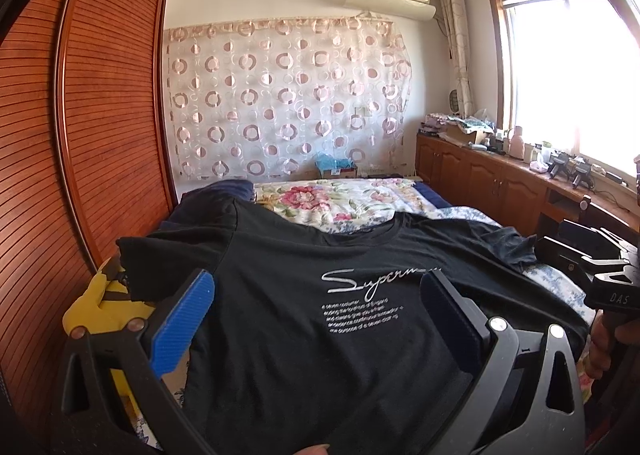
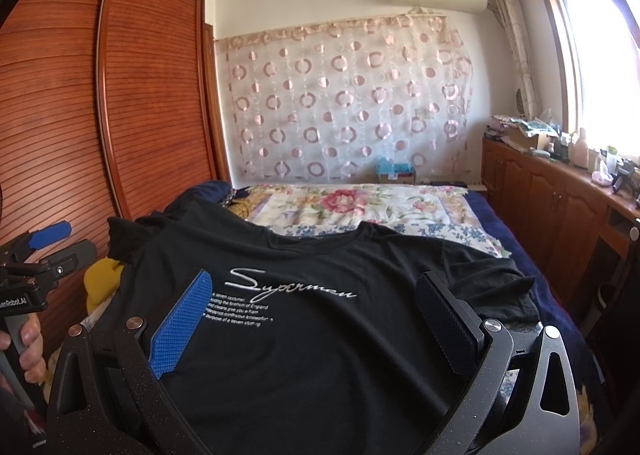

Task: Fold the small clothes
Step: 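Move the left tool to the T-shirt's sleeve edge and close on it, then lift the gripped sleeve side with the left tool and fold it across the shirt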

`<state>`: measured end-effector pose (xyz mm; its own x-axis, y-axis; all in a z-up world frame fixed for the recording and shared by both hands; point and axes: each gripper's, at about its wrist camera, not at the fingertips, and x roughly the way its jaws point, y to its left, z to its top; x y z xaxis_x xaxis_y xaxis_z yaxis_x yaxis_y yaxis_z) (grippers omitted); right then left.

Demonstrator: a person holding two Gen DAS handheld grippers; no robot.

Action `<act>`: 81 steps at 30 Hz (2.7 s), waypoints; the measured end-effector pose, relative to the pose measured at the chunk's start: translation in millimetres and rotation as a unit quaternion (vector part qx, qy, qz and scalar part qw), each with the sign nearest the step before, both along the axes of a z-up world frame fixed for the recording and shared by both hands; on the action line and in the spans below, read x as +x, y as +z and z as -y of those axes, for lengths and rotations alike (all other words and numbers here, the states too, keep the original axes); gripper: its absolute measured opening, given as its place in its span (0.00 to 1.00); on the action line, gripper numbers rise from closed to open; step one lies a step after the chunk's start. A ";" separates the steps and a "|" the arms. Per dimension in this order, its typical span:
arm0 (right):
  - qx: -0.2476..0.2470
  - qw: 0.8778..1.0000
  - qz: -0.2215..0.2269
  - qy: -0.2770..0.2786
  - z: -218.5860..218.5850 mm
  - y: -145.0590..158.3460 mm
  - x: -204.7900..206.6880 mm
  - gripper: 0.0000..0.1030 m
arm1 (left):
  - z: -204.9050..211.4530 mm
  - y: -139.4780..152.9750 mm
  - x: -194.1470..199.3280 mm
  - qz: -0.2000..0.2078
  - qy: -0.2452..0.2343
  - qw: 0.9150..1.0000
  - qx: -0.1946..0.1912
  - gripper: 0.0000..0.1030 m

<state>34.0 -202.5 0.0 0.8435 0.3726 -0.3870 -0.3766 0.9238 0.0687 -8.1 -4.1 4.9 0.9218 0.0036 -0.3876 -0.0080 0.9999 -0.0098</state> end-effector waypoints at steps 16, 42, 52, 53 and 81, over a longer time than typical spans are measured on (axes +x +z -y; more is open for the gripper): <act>-0.028 0.996 -0.048 0.067 -20.9 -48.8 40.1 0.98 | -72.6 -43.3 33.4 -0.064 0.045 0.997 0.016 1.00; -0.049 0.990 -0.084 0.102 -44.4 -74.3 47.9 0.98 | -211.6 -36.6 115.9 -0.158 0.065 0.983 -0.068 0.57; -0.045 0.990 -0.090 0.096 -37.2 -77.5 48.3 0.98 | -223.7 -45.3 132.8 -0.173 0.071 0.980 -0.061 0.13; -0.045 0.990 -0.090 0.096 -36.9 -77.6 48.5 0.98 | -222.1 -45.2 133.2 -0.175 0.069 0.981 -0.054 0.09; -0.039 0.993 -0.085 0.073 -17.2 -72.9 47.8 0.98 | -57.4 36.2 155.8 -0.116 -0.116 0.986 0.033 0.06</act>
